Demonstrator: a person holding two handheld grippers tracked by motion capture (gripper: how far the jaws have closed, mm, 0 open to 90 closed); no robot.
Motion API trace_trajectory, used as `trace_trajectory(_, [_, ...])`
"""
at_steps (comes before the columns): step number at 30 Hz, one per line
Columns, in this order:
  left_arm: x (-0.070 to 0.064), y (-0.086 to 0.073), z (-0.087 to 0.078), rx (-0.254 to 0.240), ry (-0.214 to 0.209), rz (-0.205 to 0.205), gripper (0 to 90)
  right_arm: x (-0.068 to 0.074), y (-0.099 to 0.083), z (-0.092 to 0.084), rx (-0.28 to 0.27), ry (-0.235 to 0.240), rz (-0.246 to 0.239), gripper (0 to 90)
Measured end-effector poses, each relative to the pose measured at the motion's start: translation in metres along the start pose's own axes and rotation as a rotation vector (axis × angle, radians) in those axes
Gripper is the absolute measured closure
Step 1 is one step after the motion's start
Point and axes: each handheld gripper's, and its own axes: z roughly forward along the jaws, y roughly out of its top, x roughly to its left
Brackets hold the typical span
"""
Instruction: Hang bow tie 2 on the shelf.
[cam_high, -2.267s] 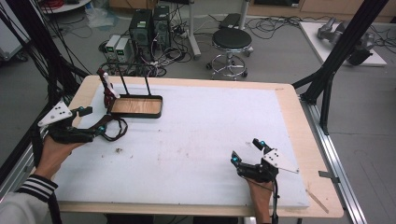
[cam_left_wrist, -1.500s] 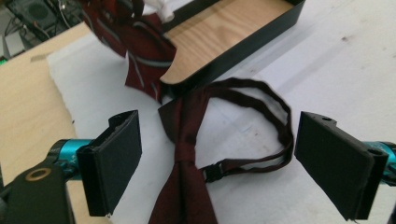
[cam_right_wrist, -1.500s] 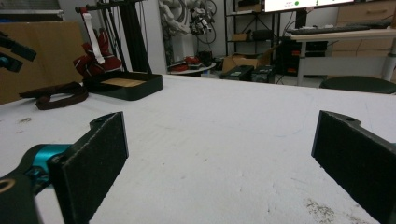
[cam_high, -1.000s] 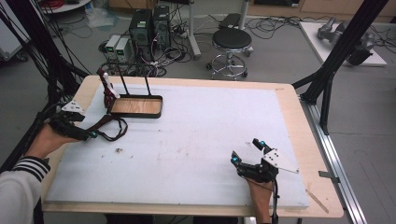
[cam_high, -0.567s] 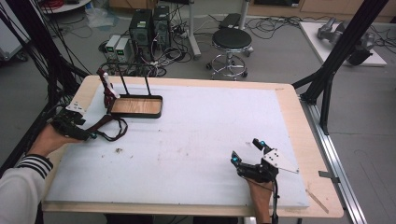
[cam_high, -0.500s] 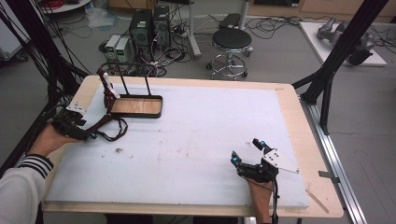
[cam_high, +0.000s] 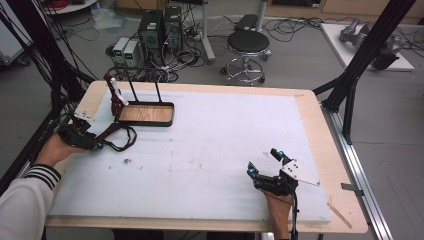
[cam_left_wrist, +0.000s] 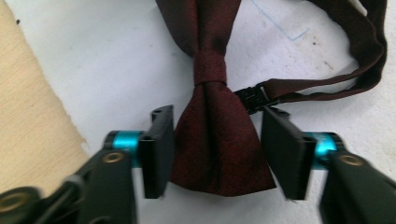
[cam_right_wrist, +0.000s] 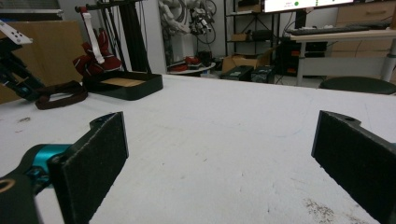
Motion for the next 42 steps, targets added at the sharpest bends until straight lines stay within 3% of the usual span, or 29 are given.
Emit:
trace_trajectory(6, [-0.001,-0.001,-0.003,0.031,0.053,-0.023,76.0,0.000,0.000,0.000,0.001,-0.002,0.000,2.8])
trace_trajectory(8, [-0.001,-0.001,-0.003,0.032,0.049,-0.033,78.2,0.000,0.000,0.000,0.000,-0.002,-0.001,2.8])
trace_trajectory(18, [-0.004,-0.002,-0.007,0.009,0.062,-0.024,79.2,0.000,0.000,0.000,-0.004,-0.003,-0.005,2.8])
trace_trajectory(27, [-0.010,-0.008,-0.013,-0.063,0.028,-0.015,79.2,0.000,0.000,0.000,-0.002,-0.003,-0.004,2.8])
trace_trajectory(33, [-0.018,-0.005,-0.022,-0.126,-0.001,0.013,79.2,0.000,0.000,0.000,-0.001,-0.005,-0.006,2.8])
trace_trajectory(42, [-0.026,0.001,-0.034,-0.220,-0.021,0.007,79.2,0.000,0.000,0.000,-0.003,-0.004,-0.003,2.8])
